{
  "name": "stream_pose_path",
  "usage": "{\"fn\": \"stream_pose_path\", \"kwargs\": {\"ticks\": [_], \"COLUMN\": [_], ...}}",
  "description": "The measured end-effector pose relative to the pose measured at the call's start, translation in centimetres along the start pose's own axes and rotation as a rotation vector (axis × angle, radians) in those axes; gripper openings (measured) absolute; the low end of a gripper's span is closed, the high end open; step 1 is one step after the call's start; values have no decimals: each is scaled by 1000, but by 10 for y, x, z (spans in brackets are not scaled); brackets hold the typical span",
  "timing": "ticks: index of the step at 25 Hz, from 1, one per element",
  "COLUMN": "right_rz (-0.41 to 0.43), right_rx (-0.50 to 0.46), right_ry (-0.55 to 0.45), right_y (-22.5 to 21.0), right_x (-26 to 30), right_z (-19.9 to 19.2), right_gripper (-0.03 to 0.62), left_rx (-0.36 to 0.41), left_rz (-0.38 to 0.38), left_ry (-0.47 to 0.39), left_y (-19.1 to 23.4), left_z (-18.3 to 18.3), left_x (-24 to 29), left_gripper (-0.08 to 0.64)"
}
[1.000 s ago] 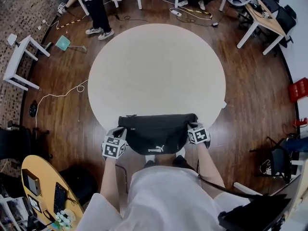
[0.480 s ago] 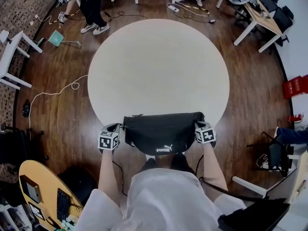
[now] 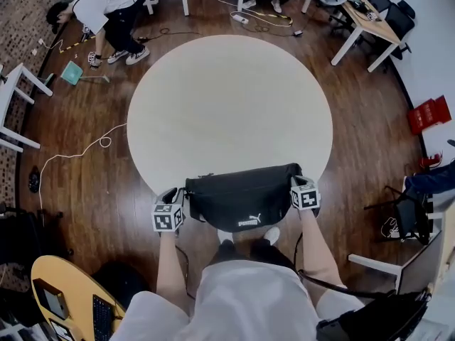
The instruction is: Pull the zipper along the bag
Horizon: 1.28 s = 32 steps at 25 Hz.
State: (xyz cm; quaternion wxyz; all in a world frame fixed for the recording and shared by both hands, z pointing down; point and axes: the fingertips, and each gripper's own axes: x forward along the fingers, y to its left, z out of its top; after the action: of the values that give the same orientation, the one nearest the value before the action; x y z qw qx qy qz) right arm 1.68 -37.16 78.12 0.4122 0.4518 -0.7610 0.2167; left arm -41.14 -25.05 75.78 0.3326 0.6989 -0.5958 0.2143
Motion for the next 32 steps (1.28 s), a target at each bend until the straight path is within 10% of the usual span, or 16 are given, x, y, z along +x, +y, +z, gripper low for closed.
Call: {"fn": "stream_pose_path", "kwargs": {"ticks": [11,19,26,32], "right_rz": [49,255,365,389], "right_rx": [11,-112,-123,-143], "right_ry": [-391,-653,-748,-797], "right_y": [20,68,85,114], "right_x": [-127,-267,-379,-441], "right_z": [41,-11,-76,-99], "right_gripper": [-9,-9,-9,-9], "left_rx": [49,74,146,212], "left_rz": [46,95,-32,-77], "left_ry": [-108,-383,-521,-615], "left_y": [-37,-185,-365,-436], "left_z": [-12,-15,-27,-25], "left_x": [-83,-186,-259,-310], "left_gripper": [268,91,18,18]}}
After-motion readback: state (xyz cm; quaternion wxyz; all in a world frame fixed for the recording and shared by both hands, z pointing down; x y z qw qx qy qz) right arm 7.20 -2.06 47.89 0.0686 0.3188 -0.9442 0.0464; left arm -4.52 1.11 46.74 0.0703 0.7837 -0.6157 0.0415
